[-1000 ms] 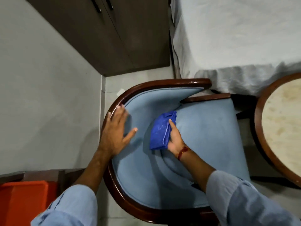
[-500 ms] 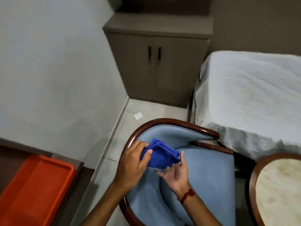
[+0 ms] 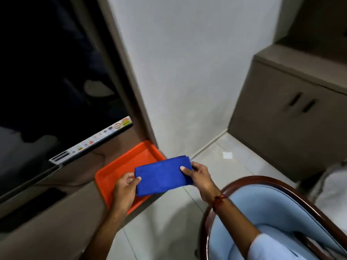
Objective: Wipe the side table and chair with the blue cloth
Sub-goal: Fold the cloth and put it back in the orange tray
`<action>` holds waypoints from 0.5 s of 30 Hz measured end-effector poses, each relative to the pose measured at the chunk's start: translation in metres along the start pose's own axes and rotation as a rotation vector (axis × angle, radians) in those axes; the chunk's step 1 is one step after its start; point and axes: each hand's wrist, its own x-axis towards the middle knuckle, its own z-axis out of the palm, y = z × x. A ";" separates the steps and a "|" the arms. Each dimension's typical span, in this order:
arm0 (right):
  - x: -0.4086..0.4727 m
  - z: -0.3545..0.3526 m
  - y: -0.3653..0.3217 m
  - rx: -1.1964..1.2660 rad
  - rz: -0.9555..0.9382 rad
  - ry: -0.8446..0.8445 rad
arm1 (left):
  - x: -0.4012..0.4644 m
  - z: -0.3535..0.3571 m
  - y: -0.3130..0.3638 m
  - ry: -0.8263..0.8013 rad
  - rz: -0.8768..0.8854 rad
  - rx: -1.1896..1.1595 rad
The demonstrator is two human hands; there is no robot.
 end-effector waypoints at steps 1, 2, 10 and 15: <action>0.004 0.012 -0.024 -0.094 -0.035 -0.010 | 0.000 -0.005 0.005 0.043 -0.009 0.029; 0.009 0.025 -0.044 -0.182 -0.067 -0.029 | 0.002 -0.006 0.009 0.084 -0.017 0.083; 0.019 0.131 -0.110 -0.643 -0.133 -0.208 | -0.009 -0.064 0.046 0.324 -0.004 0.473; -0.003 0.215 -0.101 -0.746 -0.261 -0.430 | -0.025 -0.146 0.026 0.534 -0.027 0.594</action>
